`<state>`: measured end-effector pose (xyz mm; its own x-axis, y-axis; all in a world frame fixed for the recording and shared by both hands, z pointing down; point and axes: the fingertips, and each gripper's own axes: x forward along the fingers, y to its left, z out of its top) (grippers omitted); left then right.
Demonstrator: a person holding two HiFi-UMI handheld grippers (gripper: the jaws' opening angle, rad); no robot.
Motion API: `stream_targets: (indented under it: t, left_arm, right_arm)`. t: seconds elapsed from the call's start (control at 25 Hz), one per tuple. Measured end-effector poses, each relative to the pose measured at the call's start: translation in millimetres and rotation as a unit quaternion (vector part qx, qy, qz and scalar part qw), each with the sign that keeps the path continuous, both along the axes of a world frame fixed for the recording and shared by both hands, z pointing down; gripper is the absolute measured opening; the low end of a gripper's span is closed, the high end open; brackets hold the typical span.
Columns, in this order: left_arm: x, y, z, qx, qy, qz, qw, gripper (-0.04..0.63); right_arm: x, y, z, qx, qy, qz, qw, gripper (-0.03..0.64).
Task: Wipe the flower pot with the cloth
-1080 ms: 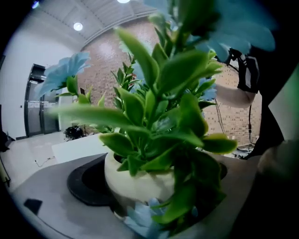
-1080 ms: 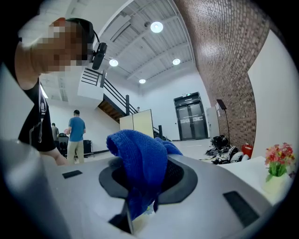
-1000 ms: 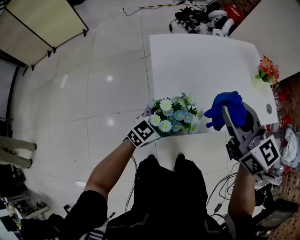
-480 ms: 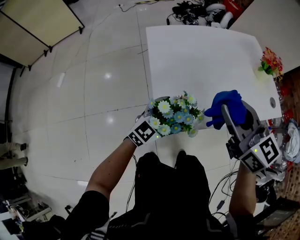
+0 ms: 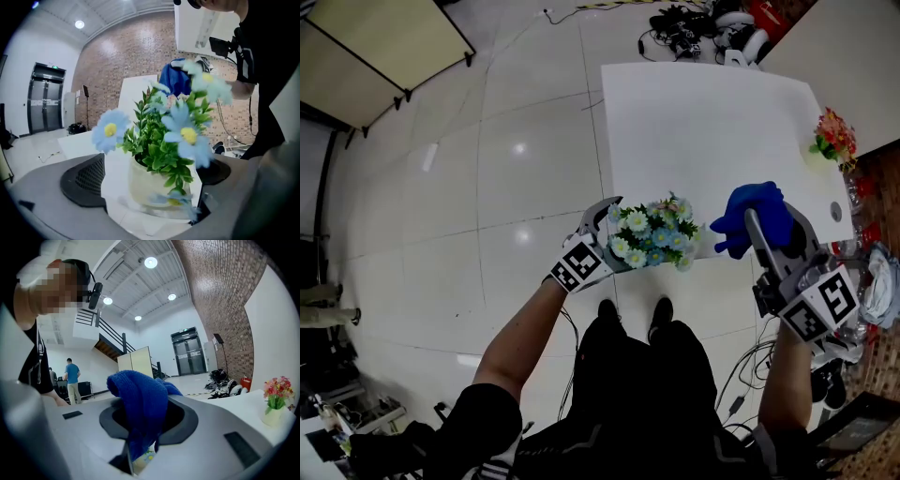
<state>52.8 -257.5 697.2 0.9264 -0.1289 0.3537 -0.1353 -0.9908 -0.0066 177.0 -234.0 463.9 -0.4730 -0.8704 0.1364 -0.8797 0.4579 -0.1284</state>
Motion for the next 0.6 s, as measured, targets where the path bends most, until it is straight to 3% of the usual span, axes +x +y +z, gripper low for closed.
stream_targets:
  t: [0.2, 0.4, 0.48, 0.6]
  left_arm:
    - [-35, 12, -49, -0.054, 0.041, -0.032, 0.9972, 0.597]
    - [-61, 23, -108, -0.014, 0.062, -0.057, 0.9963, 0.596]
    - [-72, 23, -143, -0.014, 0.094, -0.073, 0.9928, 0.595]
    - [-89, 18, -200, -0.058, 0.162, -0.104, 0.9795, 0.595]
  right_arm:
    - [-7, -1, -37, 0.004, -0.008, -0.003, 1.0, 0.095]
    - [-19, 1, -75, 0.027, -0.01, -0.009, 1.0, 0.095]
    - [-27, 2, -86, 0.038, -0.011, -0.012, 0.999, 0.095]
    - [-35, 5, -102, 0.05, -0.009, -0.017, 0.999, 0.095]
